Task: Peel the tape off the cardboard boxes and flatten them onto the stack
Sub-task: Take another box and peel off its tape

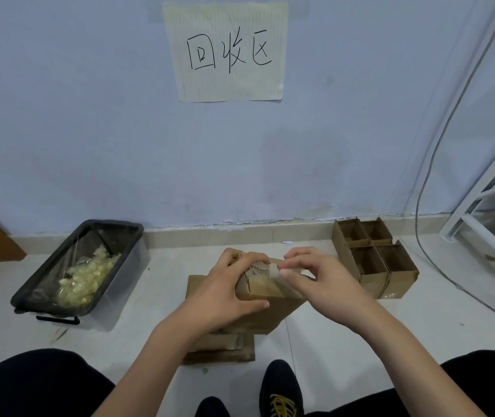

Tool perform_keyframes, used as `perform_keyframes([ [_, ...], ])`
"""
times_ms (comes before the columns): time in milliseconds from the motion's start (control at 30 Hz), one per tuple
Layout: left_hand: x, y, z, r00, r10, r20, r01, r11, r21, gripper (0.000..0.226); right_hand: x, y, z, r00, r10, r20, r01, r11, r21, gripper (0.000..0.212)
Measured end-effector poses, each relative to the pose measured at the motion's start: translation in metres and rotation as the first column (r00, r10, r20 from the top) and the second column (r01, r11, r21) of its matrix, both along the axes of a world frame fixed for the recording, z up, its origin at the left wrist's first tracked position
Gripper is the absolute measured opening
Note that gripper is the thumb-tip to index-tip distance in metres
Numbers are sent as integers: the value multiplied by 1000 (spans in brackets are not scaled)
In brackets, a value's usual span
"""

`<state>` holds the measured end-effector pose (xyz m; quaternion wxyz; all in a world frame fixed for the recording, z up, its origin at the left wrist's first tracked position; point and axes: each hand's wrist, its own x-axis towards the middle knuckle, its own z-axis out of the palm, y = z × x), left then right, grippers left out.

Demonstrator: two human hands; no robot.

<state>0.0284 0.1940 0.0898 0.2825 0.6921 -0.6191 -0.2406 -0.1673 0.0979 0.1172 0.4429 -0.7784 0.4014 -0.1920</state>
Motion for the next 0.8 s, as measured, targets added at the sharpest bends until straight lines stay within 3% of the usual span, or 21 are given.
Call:
perform_keyframes([
  [67, 0, 0, -1, 1000, -17, 13, 16, 1000, 19, 60, -1, -2, -3, 998, -61, -25, 58, 993, -107, 5],
  [200, 0, -2, -3, 997, -49, 57, 46, 998, 43, 55, -1, -3, -5, 983, -118, -141, 79, 964, -254, 13],
  [367, 3, -2, -4, 996, -21, 87, 17, 999, 40, 59, 1, -2, -7, 995, -43, -85, 22, 972, -234, 29],
  [600, 6, -2, -1, 989, 6, 145, -19, 996, 89, 63, 5, 1, -12, 991, -17, -132, -12, 976, -216, 13],
  [800, 7, -2, 1, 983, 2, 185, -28, 990, 139, 65, 5, 0, -14, 986, 33, -164, -64, 981, -183, 14],
])
